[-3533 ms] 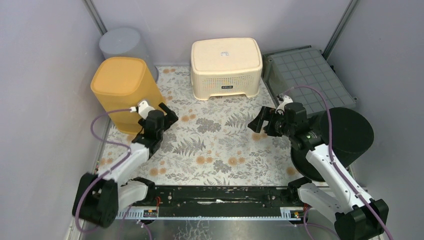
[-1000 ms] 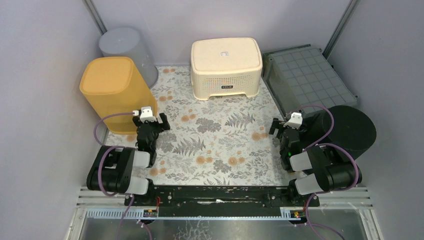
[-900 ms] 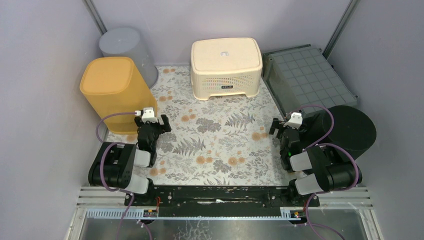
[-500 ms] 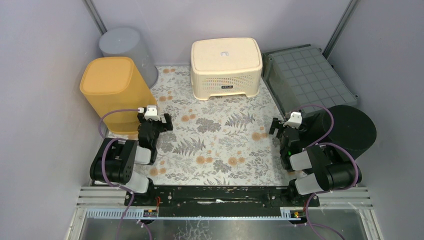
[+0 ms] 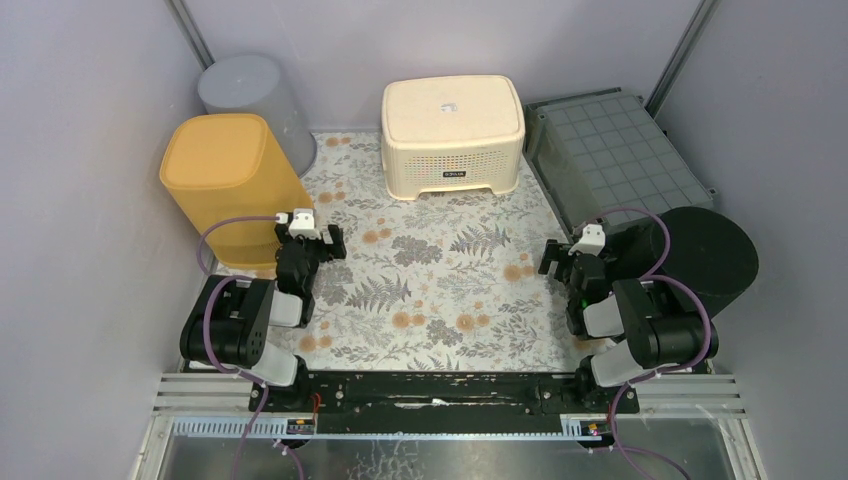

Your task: Turn the large container upside down

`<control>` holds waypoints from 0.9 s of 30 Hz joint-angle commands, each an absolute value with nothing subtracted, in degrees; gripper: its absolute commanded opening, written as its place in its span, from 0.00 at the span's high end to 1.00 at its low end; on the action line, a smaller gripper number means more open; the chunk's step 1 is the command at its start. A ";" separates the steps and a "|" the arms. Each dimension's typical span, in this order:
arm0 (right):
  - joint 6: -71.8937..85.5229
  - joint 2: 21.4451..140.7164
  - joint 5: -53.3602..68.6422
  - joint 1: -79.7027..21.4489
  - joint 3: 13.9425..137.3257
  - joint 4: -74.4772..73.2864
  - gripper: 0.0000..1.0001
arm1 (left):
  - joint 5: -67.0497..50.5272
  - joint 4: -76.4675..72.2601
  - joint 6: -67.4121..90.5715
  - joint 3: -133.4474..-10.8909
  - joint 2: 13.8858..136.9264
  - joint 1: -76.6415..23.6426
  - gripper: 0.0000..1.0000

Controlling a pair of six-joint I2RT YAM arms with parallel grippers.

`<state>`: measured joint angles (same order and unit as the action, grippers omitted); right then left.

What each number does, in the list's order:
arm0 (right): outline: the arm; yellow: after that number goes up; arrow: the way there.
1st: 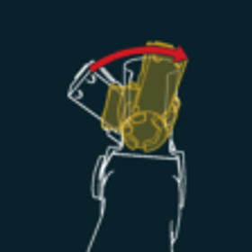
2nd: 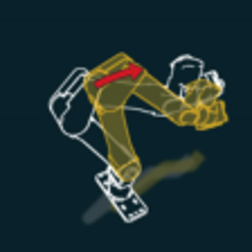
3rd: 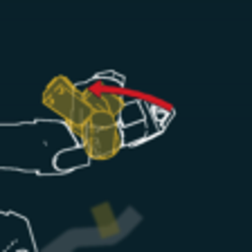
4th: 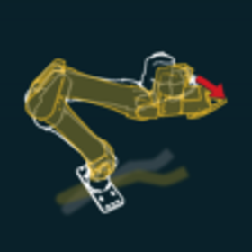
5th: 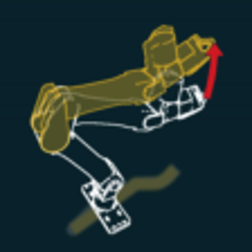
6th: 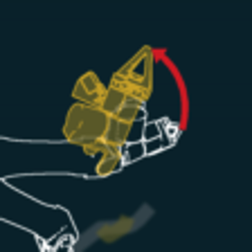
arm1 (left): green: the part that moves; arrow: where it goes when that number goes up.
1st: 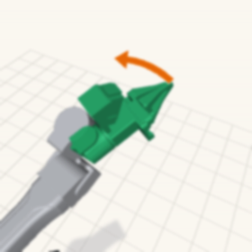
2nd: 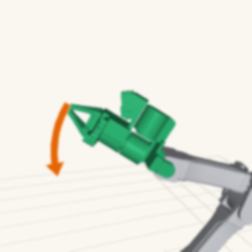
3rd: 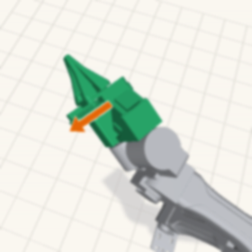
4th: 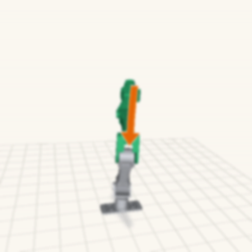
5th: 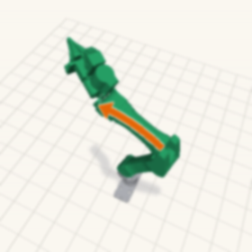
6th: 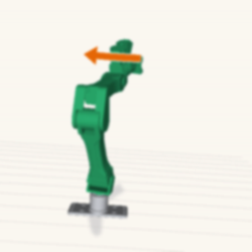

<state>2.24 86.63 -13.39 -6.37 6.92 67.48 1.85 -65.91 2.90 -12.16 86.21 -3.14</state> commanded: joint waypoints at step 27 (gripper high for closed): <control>-0.85 86.66 -6.39 -1.93 11.42 72.00 0.01 | 1.03 -67.41 2.38 -14.03 86.89 -1.96 0.00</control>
